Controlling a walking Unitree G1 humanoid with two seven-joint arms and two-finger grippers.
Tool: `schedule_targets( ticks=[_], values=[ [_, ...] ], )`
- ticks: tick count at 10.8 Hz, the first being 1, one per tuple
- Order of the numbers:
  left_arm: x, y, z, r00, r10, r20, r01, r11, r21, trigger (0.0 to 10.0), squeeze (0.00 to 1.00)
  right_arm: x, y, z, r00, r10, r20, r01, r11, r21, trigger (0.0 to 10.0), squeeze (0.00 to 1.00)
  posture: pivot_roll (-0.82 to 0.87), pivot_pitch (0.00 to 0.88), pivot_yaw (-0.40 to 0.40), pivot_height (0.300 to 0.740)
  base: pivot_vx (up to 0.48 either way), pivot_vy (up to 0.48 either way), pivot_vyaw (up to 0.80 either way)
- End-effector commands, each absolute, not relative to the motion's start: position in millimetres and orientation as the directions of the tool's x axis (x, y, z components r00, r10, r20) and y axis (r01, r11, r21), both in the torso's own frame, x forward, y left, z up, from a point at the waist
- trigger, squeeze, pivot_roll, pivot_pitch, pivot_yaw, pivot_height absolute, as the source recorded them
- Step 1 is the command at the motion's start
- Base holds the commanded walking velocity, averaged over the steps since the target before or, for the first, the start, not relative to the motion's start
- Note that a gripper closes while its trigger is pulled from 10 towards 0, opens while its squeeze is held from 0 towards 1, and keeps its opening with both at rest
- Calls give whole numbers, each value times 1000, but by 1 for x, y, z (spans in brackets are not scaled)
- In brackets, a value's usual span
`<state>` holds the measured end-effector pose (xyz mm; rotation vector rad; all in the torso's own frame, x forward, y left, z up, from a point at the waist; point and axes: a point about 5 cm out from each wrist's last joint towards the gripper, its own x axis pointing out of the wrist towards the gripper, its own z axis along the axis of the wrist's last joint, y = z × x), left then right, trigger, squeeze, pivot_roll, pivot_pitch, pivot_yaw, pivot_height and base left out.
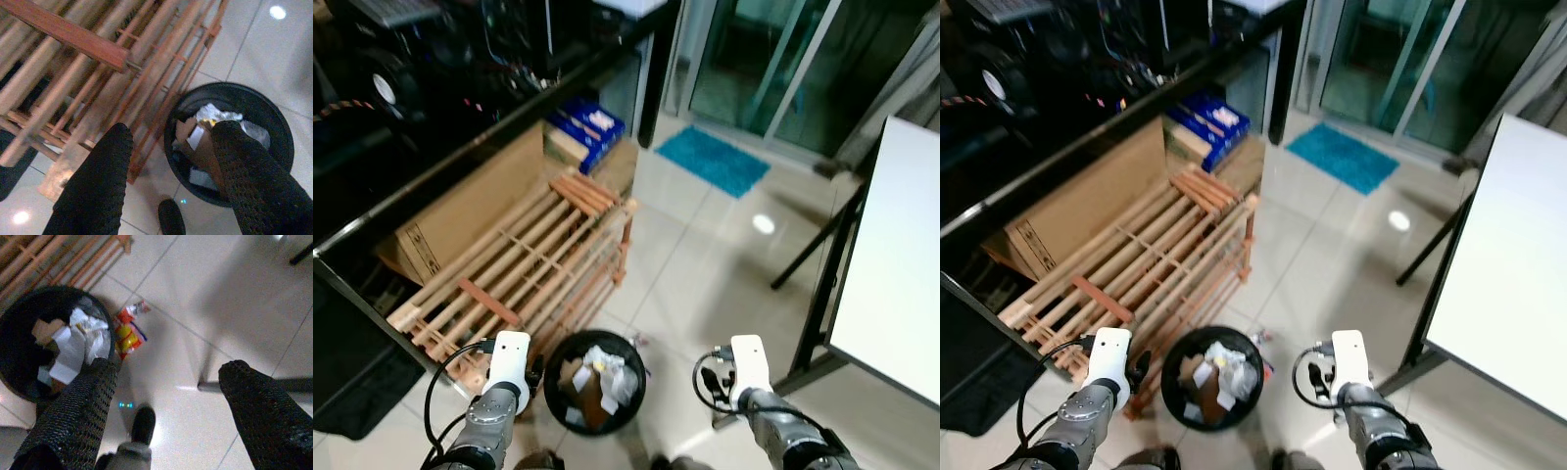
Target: Picking trash to rubbish bin
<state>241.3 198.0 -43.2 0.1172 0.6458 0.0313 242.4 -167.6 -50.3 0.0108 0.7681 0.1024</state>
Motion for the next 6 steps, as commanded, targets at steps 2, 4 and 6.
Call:
schedule_targets(
  ticks=[2, 4, 6],
  values=[
    [237, 198, -46, 795, 86, -600, -18, 993, 119, 10000, 0, 243, -172, -49, 724, 82, -685, -62, 997, 53, 10000, 0, 46, 5, -76, 740, 0, 0, 0],
    [237, 200, -45, 799, 105, -592, -39, 992, 123, 10000, 0, 246, -170, -47, 734, 89, -673, -60, 996, 66, 10000, 0, 58, 0, -77, 740, 0, 0, 0],
    [235, 196, -47, 795, 105, -597, -37, 991, 126, 10000, 0, 247, -170, -47, 737, 81, -672, -47, 997, 68, 10000, 0, 44, 0, -72, 740, 0, 0, 0]
  ],
)
